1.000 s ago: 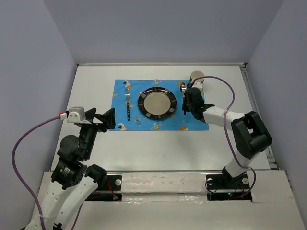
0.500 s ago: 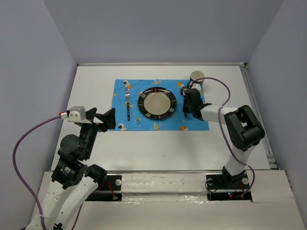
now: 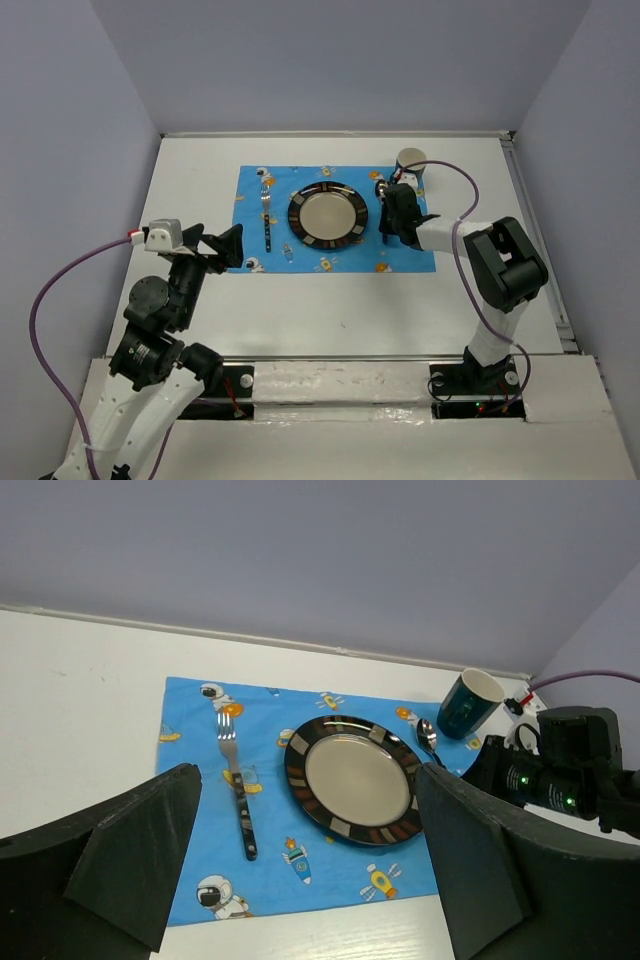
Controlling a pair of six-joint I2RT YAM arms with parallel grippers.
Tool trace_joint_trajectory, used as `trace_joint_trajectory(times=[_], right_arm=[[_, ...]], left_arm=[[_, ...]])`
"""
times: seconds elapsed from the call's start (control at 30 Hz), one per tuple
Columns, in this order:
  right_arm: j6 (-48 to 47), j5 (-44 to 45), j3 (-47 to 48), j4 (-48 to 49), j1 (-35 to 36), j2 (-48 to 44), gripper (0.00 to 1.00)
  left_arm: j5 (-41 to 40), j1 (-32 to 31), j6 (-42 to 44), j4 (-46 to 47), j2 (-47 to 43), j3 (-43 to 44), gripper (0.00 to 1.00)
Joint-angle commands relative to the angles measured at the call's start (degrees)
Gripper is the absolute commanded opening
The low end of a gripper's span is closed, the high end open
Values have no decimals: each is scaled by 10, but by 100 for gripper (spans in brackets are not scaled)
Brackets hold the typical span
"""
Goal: Set the dinner table for one person
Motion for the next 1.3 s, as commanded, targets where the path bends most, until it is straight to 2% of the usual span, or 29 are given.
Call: trace_joint_trajectory(times=[0.0, 0.07, 0.13, 0.3, 0.47, 0.67, 0.77, 0.9, 0.93, 0.97, 1.0, 1.03, 1.17, 1.27], right_arm=[[14, 11, 8, 33, -3, -5, 0], [20, 18, 1, 33, -3, -11, 1], [23, 20, -3, 33, -3, -14, 7], [23, 18, -10, 24, -3, -30, 35], [22, 20, -8, 2, -3, -47, 45], [17, -17, -21, -47, 10, -117, 47], [18, -62, -29, -97, 32, -193, 48], [20, -100, -47, -153, 70, -339, 61], [20, -108, -43, -162, 70, -404, 67], [19, -117, -40, -171, 70, -439, 91], [17, -130, -29, -182, 70, -472, 99], [16, -139, -22, -189, 70, -532, 100], [-1, -155, 49, -231, 70, -636, 100], [6, -104, 98, -258, 70, -707, 100]], left_arm=[[9, 4, 10, 32, 11, -4, 99], [10, 5, 10, 34, 11, -5, 99], [11, 5, 10, 34, 12, -4, 99], [10, 8, 10, 34, 13, -4, 99], [4, 10, 10, 34, 11, -4, 99], [-13, 12, 13, 34, 4, -2, 99], [-12, 12, 1, 33, -6, 8, 99], [-16, 12, -30, 21, -3, 63, 99], [-10, 11, -33, 18, 5, 79, 99], [1, 12, -34, 16, 9, 94, 99], [6, 12, -34, 15, 12, 128, 99], [17, 11, -27, 15, 18, 147, 99], [27, 12, -22, 43, 18, 219, 99], [44, 11, -14, 90, 10, 243, 99]])
